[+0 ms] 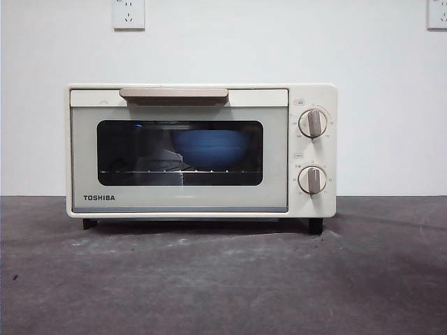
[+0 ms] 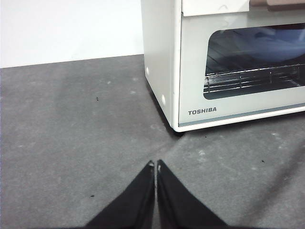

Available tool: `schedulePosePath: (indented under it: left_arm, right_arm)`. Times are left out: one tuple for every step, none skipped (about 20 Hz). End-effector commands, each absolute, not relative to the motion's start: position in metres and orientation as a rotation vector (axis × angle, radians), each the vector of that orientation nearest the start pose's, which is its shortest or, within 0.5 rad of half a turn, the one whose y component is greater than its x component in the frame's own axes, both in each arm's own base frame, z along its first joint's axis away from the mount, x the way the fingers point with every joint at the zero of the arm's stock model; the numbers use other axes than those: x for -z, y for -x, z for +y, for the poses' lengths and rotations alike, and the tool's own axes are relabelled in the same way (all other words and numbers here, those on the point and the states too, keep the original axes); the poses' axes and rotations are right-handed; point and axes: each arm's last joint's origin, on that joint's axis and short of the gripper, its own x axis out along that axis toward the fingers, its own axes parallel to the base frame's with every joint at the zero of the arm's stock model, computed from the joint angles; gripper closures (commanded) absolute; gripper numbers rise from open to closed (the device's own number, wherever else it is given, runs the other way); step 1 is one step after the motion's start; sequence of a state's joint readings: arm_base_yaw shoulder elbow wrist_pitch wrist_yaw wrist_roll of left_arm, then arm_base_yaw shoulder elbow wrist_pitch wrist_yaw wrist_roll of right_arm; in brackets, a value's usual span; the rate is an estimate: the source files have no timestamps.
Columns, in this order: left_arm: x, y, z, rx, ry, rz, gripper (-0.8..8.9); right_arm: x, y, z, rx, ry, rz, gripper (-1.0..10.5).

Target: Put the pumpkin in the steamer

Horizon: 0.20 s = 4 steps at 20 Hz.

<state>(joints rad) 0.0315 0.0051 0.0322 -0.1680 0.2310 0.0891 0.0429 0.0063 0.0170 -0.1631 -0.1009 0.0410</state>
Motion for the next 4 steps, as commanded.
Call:
schedulePosePath:
  left_arm:
    - [-0.151, -0.0953, -0.0036, 0.202, -0.064, 0.153, 7.98]
    - [-0.151, -0.0953, -0.0036, 0.202, -0.064, 0.153, 7.98]
    - [-0.151, -0.0953, -0.0036, 0.202, -0.064, 0.153, 7.98]
    - [-0.151, -0.0953, -0.0036, 0.202, -0.064, 0.153, 7.98]
  right_arm:
    - [-0.1522, -0.0959, 0.0068, -0.135, -0.055, 0.15, 9.4]
    - [-0.1522, -0.0959, 0.0068, -0.135, -0.055, 0.15, 9.4]
    - [-0.1522, -0.0959, 0.0068, -0.135, -0.055, 0.15, 9.4]
    - [-0.1522, -0.0959, 0.0068, -0.135, -0.055, 0.15, 9.4]
